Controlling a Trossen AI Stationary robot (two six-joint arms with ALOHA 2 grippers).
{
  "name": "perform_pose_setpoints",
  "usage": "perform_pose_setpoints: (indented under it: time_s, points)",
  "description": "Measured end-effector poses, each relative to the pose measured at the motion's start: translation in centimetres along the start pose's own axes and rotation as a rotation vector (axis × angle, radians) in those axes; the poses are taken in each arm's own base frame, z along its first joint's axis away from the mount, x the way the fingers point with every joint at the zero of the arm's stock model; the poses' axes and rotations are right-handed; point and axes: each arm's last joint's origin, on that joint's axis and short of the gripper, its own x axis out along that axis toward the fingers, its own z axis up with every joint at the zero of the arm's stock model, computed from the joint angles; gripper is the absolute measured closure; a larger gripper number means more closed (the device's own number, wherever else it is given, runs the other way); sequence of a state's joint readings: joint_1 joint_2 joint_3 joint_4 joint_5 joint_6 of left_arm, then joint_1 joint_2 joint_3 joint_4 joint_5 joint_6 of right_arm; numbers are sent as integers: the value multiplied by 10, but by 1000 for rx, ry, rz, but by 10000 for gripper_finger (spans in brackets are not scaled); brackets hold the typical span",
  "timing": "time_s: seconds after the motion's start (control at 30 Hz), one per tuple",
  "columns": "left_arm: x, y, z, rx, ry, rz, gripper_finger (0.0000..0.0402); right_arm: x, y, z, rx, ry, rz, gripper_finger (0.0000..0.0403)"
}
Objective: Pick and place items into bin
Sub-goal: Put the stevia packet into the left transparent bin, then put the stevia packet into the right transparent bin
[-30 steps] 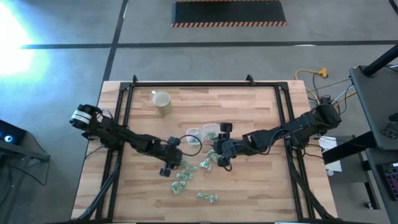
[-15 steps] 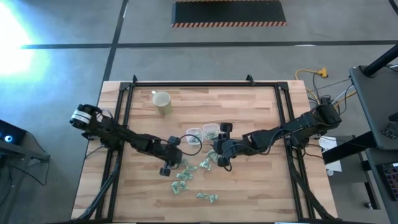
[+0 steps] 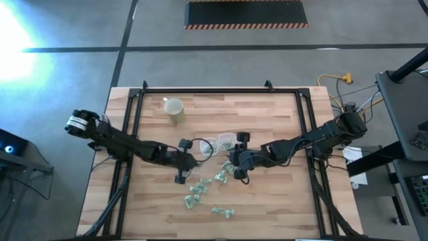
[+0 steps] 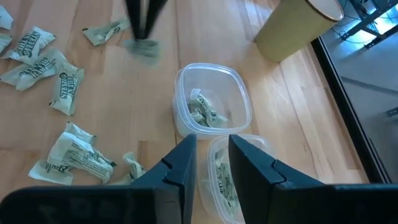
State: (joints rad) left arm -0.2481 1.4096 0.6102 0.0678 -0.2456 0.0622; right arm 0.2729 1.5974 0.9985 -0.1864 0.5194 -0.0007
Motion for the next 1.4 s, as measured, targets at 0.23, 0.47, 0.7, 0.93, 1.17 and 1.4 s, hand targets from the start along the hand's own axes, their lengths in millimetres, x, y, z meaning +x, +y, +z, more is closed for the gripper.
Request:
perform_pose_setpoints:
  time_s: [0.23,0.47,0.7,0.93,1.17,1.4]
  points:
    - [0,7,16,62,-172,182,398,0,0,0,-2,0,0,321]
    - [16,20,14,116,-175,245,398,0,0,0,-3,1,0,321]
    - [30,34,6,91,-115,289,398,0,0,-1,-5,8,-1,321]
    - [31,36,4,67,-106,318,383,0,0,-2,-8,15,0,321]
    - [30,37,4,65,-104,328,336,0,0,-2,11,20,1,321]
    - [17,30,7,91,-83,301,318,-1,6,-12,79,129,214,321]
